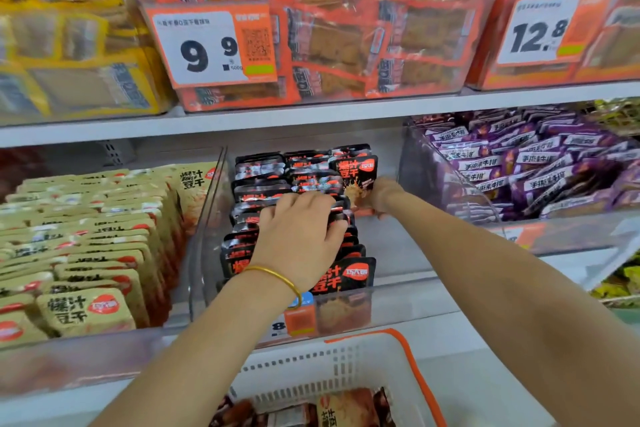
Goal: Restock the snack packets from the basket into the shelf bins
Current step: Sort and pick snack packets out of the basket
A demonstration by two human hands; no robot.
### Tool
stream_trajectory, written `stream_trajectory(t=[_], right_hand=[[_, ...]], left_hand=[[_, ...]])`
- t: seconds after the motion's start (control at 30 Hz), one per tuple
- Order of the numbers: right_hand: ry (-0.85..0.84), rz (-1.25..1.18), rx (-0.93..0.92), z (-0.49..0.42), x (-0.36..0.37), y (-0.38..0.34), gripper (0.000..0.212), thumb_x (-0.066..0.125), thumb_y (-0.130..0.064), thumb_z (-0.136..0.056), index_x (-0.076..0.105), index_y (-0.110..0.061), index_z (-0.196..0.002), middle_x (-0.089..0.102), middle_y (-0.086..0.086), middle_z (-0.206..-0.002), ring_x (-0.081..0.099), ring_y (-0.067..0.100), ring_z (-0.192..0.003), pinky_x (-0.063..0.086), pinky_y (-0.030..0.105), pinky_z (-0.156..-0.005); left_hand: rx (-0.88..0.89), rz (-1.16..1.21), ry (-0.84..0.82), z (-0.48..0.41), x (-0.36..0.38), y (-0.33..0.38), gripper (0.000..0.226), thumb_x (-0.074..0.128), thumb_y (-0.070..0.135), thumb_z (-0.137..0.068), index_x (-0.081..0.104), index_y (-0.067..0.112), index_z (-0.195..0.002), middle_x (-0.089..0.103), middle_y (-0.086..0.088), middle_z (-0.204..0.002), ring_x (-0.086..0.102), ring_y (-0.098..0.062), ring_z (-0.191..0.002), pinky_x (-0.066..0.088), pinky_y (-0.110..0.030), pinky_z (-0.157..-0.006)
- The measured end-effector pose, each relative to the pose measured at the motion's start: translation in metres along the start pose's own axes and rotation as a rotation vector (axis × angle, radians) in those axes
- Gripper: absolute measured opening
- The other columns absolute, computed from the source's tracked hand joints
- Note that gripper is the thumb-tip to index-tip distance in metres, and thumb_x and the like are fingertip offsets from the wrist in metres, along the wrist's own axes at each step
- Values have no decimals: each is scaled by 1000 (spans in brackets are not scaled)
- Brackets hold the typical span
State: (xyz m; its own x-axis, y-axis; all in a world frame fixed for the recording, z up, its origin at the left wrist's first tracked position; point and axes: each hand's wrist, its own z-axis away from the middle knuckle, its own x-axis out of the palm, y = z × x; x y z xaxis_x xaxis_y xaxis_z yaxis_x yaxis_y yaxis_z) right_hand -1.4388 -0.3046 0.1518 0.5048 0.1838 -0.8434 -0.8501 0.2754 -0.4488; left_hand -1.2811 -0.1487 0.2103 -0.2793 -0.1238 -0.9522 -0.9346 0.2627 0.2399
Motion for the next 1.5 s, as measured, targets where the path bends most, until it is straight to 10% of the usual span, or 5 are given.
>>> stream_trajectory(t=[0.1,0.4,0.53,1.23,1.5], right_hand=[[8,69,-21,7,-2,1,34,71,-35,-82,52,-6,-80,67,14,-84,64,20,-70,56,29,-80],[326,-466,-308,149,-48,27,25,71,-10,-82,47,-11,-81,56,7,-63,53,8,-41,46,23,-44],[52,-595,-532,262,-10,46,20,66,0,-84,51,-10,-74,57,6,-57,56,8,-44,45,20,-40],[-591,435,-470,166,307,108,10,47,-5,-92,52,-8,-85,37,-1,-70,41,12,-64,27,22,-48],[-587,905,-674,142,357,89,50,49,-2,-91,44,-15,-138,10,8,-157,11,36,-142,29,52,-107]], left_hand=[[16,4,13,3,-2,2,37,35,42,-99,43,28,-131,41,11,-139,28,-16,-128,22,-36,-102],[228,110,422,69,-13,10,34,40,31,-83,63,19,-106,63,4,-111,50,-21,-104,25,-31,-79],[311,150,446,144,13,-7,26,45,16,-83,65,15,-98,65,3,-101,49,-20,-97,24,-28,-75],[-173,-235,-673,226,258,-158,32,43,12,-92,59,18,-118,50,-1,-127,41,-25,-119,37,-39,-100],[-297,-148,-665,232,269,-173,29,44,19,-93,58,21,-118,47,1,-131,33,-25,-127,37,-39,-100]])
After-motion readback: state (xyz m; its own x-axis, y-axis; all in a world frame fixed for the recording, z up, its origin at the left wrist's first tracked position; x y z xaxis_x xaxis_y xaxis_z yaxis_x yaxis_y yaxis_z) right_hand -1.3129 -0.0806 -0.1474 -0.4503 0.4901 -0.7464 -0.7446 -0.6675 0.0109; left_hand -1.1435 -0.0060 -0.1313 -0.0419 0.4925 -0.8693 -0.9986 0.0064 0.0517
